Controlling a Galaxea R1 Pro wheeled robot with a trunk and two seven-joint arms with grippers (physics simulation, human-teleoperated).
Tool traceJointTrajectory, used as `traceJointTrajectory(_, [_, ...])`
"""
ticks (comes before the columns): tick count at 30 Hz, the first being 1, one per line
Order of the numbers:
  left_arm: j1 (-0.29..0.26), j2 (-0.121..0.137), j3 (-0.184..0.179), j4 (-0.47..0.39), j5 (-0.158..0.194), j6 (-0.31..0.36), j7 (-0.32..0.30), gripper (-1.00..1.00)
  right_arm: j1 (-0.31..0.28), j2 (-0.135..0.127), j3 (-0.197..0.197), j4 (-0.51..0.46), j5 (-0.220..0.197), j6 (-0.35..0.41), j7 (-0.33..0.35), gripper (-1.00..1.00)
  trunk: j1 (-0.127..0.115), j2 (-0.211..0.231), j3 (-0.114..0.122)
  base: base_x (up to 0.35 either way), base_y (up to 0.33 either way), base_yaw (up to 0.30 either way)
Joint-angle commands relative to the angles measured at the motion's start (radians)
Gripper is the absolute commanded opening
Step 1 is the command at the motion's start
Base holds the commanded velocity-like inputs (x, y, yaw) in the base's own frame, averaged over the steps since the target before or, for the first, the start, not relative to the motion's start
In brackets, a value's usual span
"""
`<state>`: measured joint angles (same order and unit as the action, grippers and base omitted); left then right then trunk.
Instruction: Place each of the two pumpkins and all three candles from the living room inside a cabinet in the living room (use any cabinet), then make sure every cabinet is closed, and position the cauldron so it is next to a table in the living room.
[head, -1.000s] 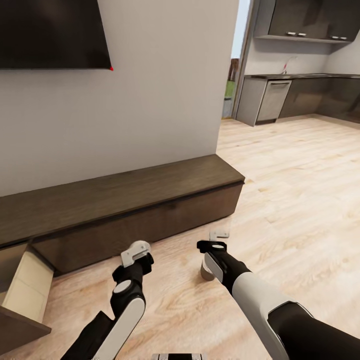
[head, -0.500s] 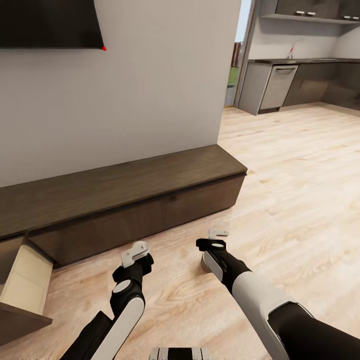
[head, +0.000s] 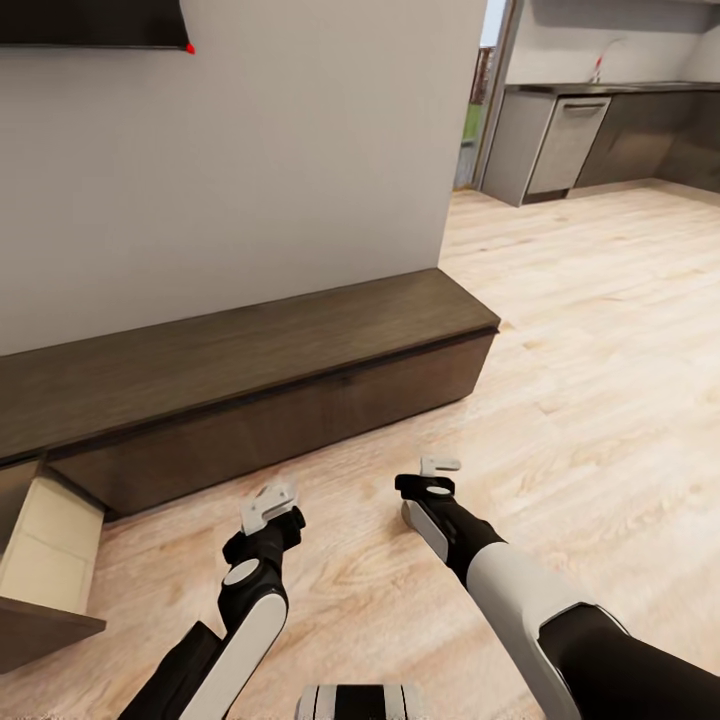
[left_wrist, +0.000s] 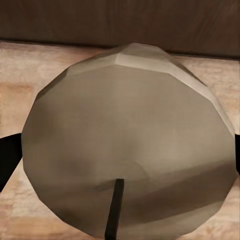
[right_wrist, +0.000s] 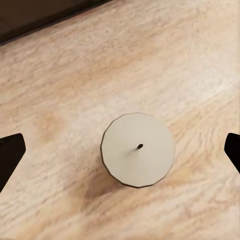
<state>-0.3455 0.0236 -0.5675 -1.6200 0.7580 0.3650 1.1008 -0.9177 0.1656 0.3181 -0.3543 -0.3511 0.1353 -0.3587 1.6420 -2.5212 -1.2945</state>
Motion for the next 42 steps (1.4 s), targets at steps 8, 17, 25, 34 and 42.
traceJointTrajectory(8, [-0.001, 0.004, 0.067, -0.001, 0.019, 0.013, -0.062, -1.0, 0.0, -0.001, 0.009, -0.003, -0.005, 0.003, -0.007, 1.0, 0.003, -0.002, -0.032, 0.0, 0.0, 0.0])
traceJointTrajectory(17, [-0.001, 0.057, 0.336, -0.001, 0.125, 0.245, -0.549, -1.0, 0.0, -0.001, 0.01, -0.002, -0.003, -0.038, -0.008, 1.0, 0.007, -0.004, -0.067, 0.0, 0.0, 0.0])
traceJointTrajectory(25, [-0.001, 0.106, 0.378, -0.001, 0.129, 0.319, -0.769, -1.0, 0.0, -0.001, 0.01, -0.002, -0.003, -0.039, -0.007, 1.0, 0.008, -0.005, -0.074, 0.0, 0.0, 0.0])
traceJointTrajectory(34, [-0.001, 0.165, 0.573, -0.001, 0.155, 0.623, -1.236, -1.0, 0.0, -0.001, 0.011, -0.002, -0.003, -0.039, -0.007, 1.0, 0.008, -0.005, -0.074, 0.0, 0.0, 0.0])
traceJointTrajectory(42, [-0.001, 0.165, 0.586, -0.001, 0.157, 0.649, -1.271, -1.0, 0.0, -0.001, 0.011, -0.003, -0.003, -0.04, -0.007, 1.0, 0.008, -0.005, -0.074, 0.001, 0.0, 0.0])
